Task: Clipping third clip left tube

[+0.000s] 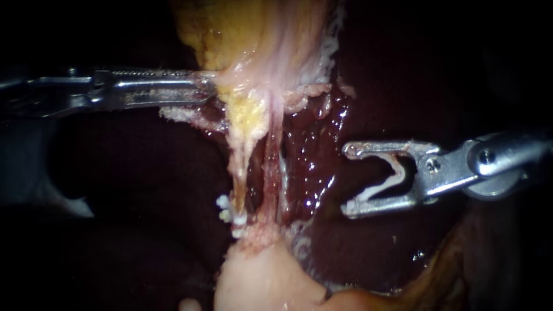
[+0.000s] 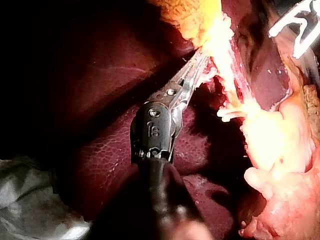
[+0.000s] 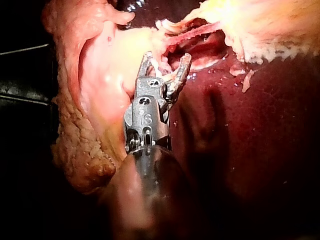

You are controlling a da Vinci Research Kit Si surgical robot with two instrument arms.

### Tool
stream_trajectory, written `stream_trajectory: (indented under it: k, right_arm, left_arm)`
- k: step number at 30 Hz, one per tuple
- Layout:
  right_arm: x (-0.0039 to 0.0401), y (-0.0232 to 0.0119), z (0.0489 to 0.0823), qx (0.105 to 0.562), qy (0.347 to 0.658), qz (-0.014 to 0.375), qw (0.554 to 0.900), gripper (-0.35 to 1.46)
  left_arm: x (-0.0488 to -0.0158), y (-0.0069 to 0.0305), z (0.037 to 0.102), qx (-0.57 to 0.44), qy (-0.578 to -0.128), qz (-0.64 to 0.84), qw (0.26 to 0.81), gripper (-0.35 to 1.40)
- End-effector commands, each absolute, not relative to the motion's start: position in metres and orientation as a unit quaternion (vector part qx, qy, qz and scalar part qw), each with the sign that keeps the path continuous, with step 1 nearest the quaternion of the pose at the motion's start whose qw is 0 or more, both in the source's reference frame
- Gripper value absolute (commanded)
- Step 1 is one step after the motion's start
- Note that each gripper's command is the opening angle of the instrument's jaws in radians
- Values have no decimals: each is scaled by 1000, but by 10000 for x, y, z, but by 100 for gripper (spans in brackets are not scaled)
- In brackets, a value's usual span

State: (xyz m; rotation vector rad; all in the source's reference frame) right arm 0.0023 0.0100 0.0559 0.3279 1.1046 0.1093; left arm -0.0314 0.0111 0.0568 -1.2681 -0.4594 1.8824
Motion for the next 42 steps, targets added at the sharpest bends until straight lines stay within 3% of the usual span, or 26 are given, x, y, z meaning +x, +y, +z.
stream_trajectory:
  k: [1,13,18,31,42]
  right_arm:
    - [23,100,559,155,522,52,837,50]
    - [24,101,560,156,522,52,837,50]
    - [37,98,558,166,525,54,833,50]
    - [117,85,561,242,542,144,792,49]
    - [167,72,592,272,550,155,774,48]
  left_arm:
    - [-309,115,561,-502,-186,743,401,-35]
    - [-258,142,501,-510,-176,731,417,-35]
    - [-261,141,504,-510,-175,731,418,-35]
    - [-263,139,505,-510,-173,732,418,-35]
    - [-265,138,506,-510,-173,732,419,-35]
